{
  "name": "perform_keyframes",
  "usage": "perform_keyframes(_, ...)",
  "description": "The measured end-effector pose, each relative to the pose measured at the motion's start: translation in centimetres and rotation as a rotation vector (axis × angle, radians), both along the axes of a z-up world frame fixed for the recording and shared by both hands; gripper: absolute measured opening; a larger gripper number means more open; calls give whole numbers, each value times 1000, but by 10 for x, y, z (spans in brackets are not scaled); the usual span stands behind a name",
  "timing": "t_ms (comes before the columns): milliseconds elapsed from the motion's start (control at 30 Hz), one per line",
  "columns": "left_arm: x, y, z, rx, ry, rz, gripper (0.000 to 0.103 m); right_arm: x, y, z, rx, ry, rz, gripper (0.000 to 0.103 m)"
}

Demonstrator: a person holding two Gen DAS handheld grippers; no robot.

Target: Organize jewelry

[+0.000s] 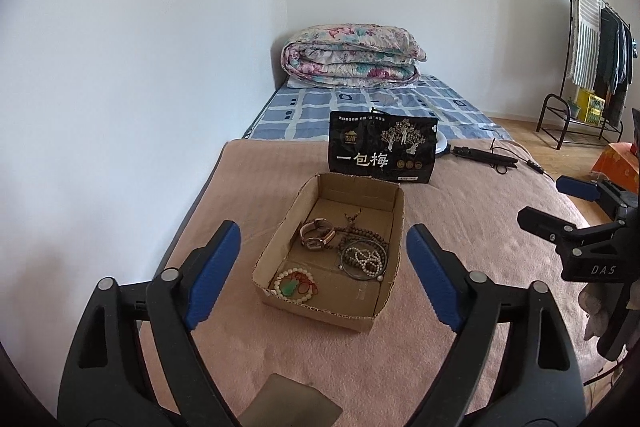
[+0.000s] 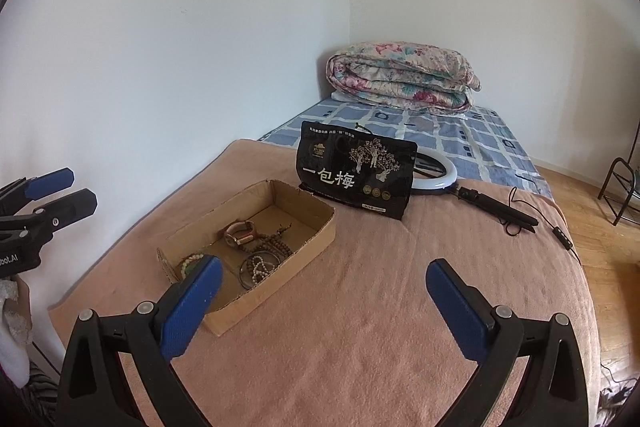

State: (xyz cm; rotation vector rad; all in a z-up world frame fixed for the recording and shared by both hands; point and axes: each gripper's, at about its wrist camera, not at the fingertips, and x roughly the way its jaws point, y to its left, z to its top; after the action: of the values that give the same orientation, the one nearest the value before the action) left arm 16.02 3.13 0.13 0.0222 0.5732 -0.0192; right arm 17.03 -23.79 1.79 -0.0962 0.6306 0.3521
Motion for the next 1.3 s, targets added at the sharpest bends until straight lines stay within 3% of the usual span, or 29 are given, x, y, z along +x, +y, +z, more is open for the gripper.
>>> perform_keyframes(267, -8, 7, -8, -1, -7, 38, 102, -7, -1, -5, -5, -13, 0, 103)
perform_keyframes(1300, -6, 0, -8, -4, -10, 44, 103, -5, 1, -15, -2, 0, -12, 103)
